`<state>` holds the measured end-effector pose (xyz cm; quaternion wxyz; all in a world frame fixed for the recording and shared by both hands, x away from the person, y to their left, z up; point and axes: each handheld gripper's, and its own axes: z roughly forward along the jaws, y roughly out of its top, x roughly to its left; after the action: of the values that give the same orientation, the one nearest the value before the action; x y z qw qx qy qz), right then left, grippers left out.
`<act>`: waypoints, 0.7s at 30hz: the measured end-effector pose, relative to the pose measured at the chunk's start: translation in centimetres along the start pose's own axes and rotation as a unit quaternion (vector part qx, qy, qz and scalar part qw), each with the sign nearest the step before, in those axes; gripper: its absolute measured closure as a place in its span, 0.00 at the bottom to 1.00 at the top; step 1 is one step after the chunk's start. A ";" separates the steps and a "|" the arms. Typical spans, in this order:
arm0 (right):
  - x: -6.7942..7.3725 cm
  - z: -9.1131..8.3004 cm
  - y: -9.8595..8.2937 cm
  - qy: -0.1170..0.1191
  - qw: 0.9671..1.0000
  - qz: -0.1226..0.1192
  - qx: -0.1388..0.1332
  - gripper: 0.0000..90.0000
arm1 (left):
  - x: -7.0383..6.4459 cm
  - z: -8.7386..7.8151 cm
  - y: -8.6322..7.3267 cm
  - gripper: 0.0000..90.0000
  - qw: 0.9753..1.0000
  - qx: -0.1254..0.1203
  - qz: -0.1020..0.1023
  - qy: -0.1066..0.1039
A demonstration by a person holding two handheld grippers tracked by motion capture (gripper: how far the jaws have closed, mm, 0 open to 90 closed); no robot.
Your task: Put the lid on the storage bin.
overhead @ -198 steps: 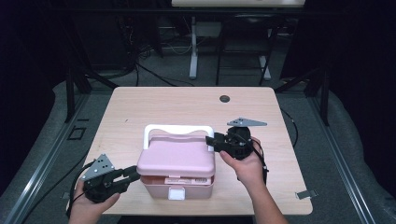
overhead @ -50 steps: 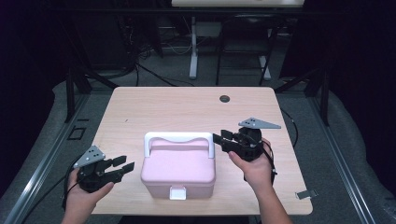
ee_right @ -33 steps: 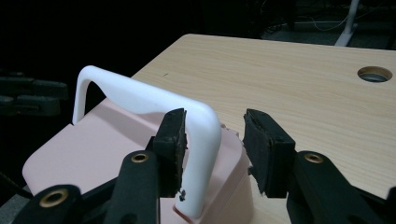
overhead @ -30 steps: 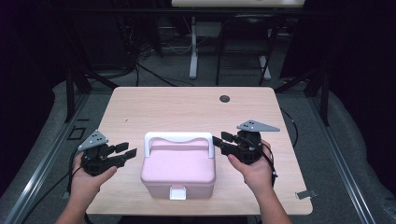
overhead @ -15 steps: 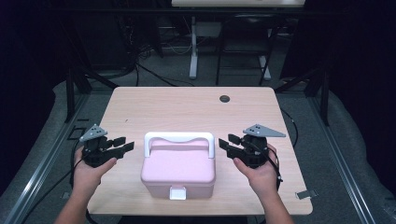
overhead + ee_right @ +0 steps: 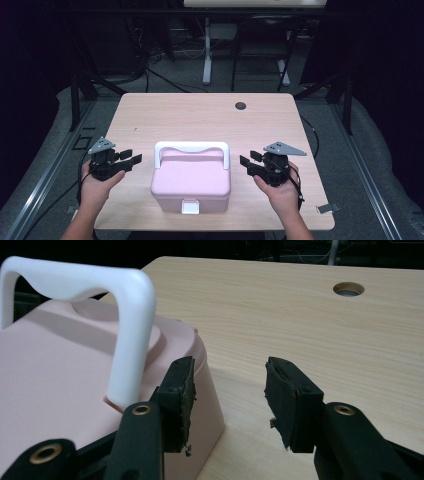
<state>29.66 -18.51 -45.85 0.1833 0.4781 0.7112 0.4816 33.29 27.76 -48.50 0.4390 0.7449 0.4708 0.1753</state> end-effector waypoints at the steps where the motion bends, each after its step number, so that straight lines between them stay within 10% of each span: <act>1: 0.0 0.0 -0.2 -0.002 1.000 -0.001 0.001 0.60 | 0.1 0.0 -0.2 0.57 1.000 -0.002 0.000 0.002; 21: -1.2 1.5 -4.6 -0.047 0.999 -0.008 0.019 0.57 | 1.0 1.7 -3.4 0.55 1.000 0.006 -0.002 0.025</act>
<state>28.98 -19.12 -50.76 0.2113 0.4977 0.7147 0.4437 33.07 28.39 -52.41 0.4226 0.7421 0.4842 0.1904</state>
